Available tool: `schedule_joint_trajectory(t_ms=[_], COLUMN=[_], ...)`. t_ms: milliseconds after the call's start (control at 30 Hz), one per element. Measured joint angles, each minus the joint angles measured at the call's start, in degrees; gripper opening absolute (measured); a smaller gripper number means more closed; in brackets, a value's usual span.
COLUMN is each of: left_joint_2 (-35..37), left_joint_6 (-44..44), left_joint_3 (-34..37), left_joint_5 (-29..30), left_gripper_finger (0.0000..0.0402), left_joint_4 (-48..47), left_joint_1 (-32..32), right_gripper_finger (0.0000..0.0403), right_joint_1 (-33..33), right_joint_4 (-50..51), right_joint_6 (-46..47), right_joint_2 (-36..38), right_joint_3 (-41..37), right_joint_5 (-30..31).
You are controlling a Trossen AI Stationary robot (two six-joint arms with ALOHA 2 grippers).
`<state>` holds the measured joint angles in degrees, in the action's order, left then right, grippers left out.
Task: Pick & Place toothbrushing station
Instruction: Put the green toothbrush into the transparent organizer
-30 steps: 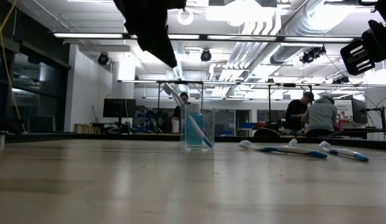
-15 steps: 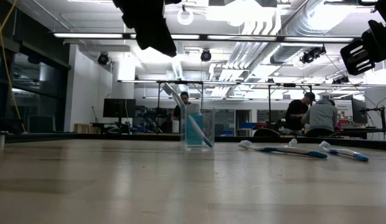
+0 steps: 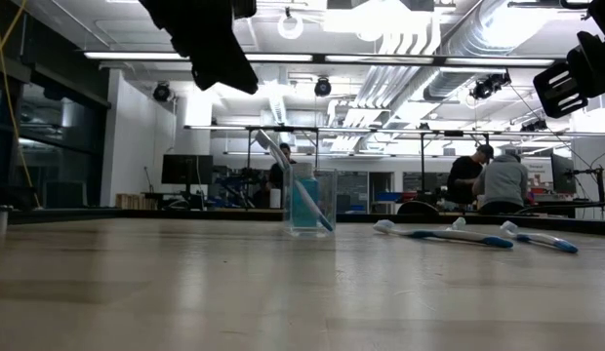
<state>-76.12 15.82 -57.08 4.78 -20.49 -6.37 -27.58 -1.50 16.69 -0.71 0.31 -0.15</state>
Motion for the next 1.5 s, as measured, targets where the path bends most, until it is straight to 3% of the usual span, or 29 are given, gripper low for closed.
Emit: schedule_joint_trajectory(t_ms=[367, 1500], left_joint_2=[0.0, 0.0], left_joint_6=[-6.9, -5.7], left_joint_3=[0.0, 0.0], left_joint_5=[0.0, -2.2], left_gripper_finger=[0.0074, 0.0074], left_joint_4=[3.0, 4.7], left_joint_1=[-0.6, -0.6], right_gripper_finger=[0.0142, 0.0142], right_joint_1=[0.0, 0.0], right_joint_4=[0.0, 0.0], right_joint_6=[0.0, 0.0], right_joint_2=[0.0, 0.0], right_joint_3=[0.0, 0.0], right_joint_5=[0.0, 0.0])
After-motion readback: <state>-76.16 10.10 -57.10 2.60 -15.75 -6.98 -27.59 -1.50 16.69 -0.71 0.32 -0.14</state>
